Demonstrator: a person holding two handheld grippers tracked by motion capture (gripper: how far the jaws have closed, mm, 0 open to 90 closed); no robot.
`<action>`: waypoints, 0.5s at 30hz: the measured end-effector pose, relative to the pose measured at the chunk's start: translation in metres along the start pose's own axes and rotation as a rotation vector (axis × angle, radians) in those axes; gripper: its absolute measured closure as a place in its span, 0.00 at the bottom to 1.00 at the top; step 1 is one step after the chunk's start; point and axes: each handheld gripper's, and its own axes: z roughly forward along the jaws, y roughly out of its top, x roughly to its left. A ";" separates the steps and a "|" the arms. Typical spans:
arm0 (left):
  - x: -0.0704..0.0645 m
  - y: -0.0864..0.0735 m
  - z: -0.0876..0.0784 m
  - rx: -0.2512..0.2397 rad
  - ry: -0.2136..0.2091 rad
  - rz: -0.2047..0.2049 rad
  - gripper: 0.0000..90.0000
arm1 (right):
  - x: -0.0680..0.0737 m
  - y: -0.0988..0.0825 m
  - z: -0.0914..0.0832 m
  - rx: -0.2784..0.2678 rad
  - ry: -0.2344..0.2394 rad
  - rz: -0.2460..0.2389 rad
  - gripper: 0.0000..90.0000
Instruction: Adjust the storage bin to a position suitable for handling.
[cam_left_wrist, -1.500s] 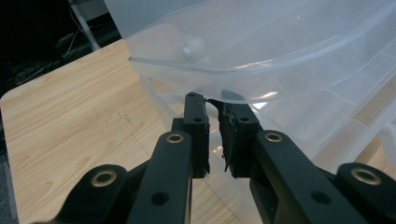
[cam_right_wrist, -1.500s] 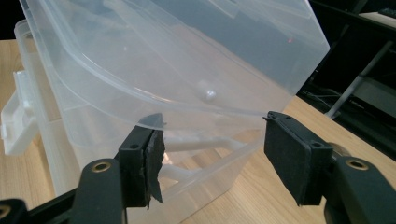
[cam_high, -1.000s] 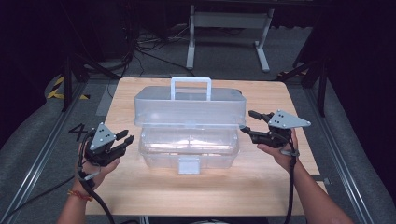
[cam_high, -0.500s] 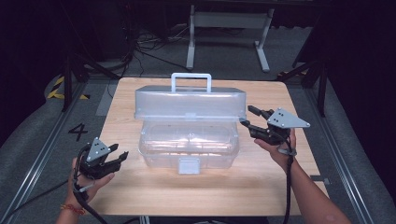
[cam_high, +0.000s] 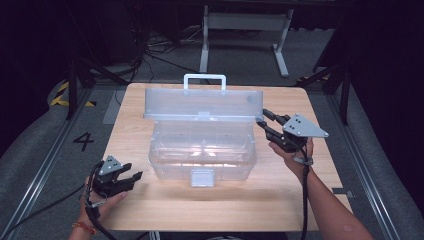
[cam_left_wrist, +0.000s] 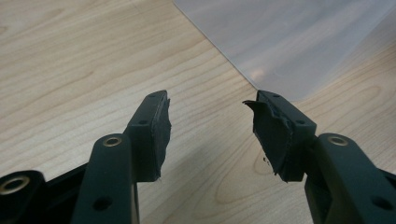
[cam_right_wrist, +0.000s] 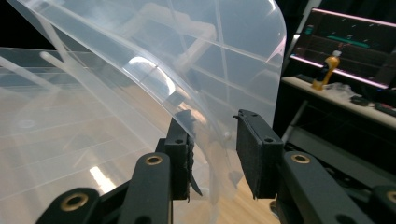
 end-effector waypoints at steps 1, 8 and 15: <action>0.000 -0.001 0.001 0.006 0.001 0.005 0.52 | 0.001 0.001 0.001 -0.004 -0.009 0.001 0.75; -0.003 -0.002 0.007 0.036 -0.010 0.008 0.52 | -0.001 0.004 0.005 -0.018 -0.041 0.023 0.77; -0.005 -0.003 0.014 0.090 0.000 0.032 0.49 | -0.002 0.008 0.011 -0.034 -0.094 0.022 0.80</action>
